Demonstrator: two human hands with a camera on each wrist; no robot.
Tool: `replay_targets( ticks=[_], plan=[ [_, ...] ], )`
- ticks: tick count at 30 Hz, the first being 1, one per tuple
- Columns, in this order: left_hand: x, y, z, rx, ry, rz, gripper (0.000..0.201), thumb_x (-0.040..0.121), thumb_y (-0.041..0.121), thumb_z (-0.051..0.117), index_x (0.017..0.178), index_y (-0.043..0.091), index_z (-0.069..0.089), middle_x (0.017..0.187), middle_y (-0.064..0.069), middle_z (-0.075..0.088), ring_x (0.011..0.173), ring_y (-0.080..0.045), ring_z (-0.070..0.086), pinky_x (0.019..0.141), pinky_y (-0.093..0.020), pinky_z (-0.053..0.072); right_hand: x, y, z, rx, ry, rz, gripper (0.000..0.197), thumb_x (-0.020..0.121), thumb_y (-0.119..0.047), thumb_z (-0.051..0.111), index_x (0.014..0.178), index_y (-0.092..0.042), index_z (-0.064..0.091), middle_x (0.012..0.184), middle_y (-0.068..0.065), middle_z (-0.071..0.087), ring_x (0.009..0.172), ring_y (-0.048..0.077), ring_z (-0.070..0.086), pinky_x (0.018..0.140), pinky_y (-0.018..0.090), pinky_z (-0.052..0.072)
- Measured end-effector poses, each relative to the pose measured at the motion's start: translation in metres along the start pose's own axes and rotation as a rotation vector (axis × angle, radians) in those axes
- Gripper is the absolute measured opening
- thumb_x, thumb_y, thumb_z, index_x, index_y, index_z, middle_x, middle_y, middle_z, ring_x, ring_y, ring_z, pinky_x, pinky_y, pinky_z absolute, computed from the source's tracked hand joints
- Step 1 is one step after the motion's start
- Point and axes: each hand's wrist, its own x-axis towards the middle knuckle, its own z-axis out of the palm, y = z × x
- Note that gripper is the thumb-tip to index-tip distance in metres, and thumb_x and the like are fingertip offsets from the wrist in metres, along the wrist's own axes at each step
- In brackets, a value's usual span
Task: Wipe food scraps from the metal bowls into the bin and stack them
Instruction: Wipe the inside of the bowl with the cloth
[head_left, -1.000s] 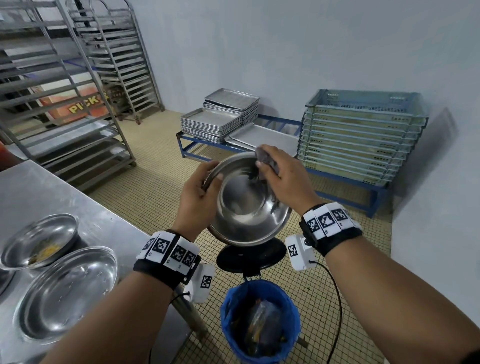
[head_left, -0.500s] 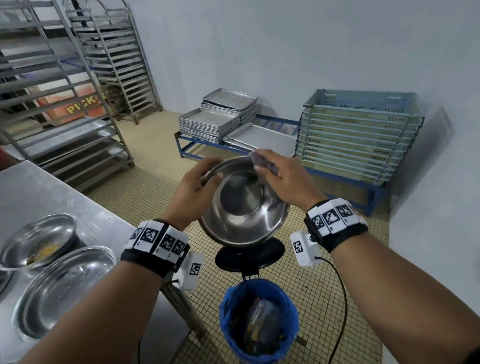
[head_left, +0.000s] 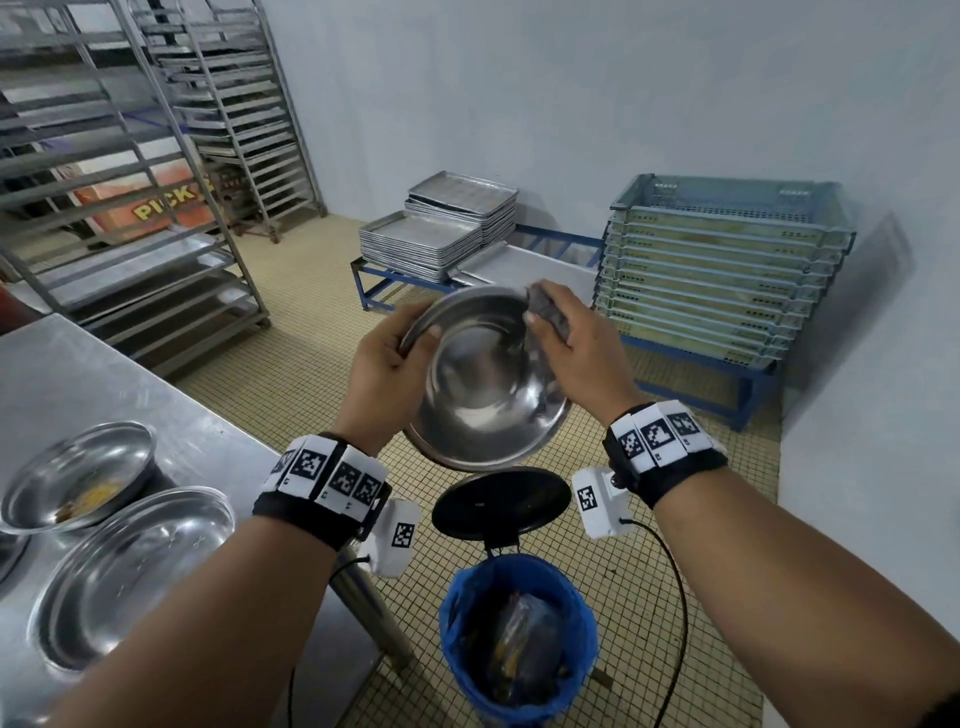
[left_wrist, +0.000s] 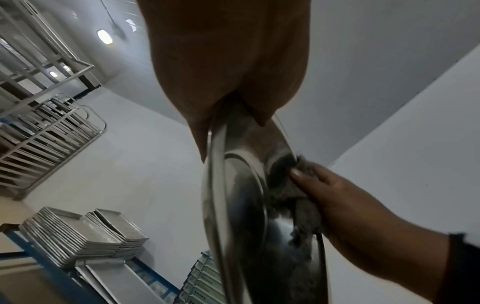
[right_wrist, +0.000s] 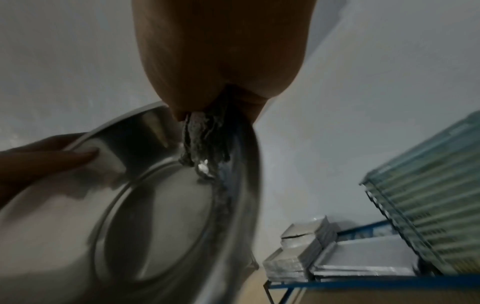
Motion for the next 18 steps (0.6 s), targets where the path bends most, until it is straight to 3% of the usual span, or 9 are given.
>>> replay_targets(
  ticks=[2,4,8,11,15,18],
  plan=[
    [-0.002,0.001,0.005,0.006,-0.030,-0.002,0.048,0.104,0.011,0.062,0.107,0.058,0.070,0.104,0.011,0.078,0.097,-0.017,0.074,0.087,-0.038,0.060,0.010,-0.007,-0.004,-0.066,-0.039,-0.092,0.039,0.103,-0.038,0.056,0.139,-0.024,0.055,0.114,0.000,0.070,0.098,0.017,0.066,0.084,0.042,0.058],
    [-0.003,0.002,0.008,-0.042,0.004,-0.022,0.042,0.104,0.010,0.062,0.108,0.051,0.072,0.102,0.010,0.078,0.094,-0.014,0.075,0.083,-0.033,0.060,0.015,-0.007,-0.008,-0.057,-0.049,-0.114,0.038,0.103,-0.035,0.057,0.139,-0.023,0.055,0.113,-0.002,0.070,0.098,0.016,0.067,0.085,0.040,0.058],
    [0.002,0.000,0.006,-0.187,0.205,-0.060,0.024,0.104,0.005,0.061,0.114,0.025,0.071,0.091,0.013,0.078,0.082,-0.007,0.071,0.074,-0.024,0.056,0.002,0.004,-0.003,0.162,-0.006,0.129,0.040,0.104,-0.032,0.056,0.143,-0.023,0.052,0.113,-0.013,0.066,0.100,0.000,0.065,0.082,0.020,0.055],
    [0.001,-0.003,0.003,-0.173,0.166,-0.047,0.025,0.105,0.004,0.058,0.120,0.022,0.068,0.097,0.012,0.077,0.088,-0.007,0.071,0.078,-0.022,0.056,-0.007,0.011,0.003,0.187,0.030,0.193,0.041,0.104,-0.033,0.056,0.143,-0.022,0.053,0.112,-0.018,0.064,0.098,-0.012,0.061,0.079,0.010,0.049],
    [0.001,-0.004,-0.002,-0.052,-0.011,-0.037,0.034,0.105,0.007,0.058,0.123,0.035,0.067,0.102,0.008,0.077,0.093,-0.012,0.071,0.083,-0.025,0.057,0.005,0.008,-0.007,0.123,-0.009,0.099,0.040,0.103,-0.035,0.057,0.141,-0.024,0.054,0.118,-0.006,0.070,0.105,0.008,0.067,0.090,0.032,0.058],
    [0.006,0.000,-0.004,-0.005,-0.105,-0.017,0.033,0.107,0.010,0.058,0.121,0.038,0.067,0.100,0.008,0.076,0.092,-0.011,0.071,0.082,-0.026,0.055,0.016,0.000,-0.018,-0.006,-0.084,-0.033,0.039,0.103,-0.037,0.058,0.140,-0.029,0.055,0.106,-0.004,0.075,0.091,0.012,0.071,0.081,0.035,0.060]
  ],
)
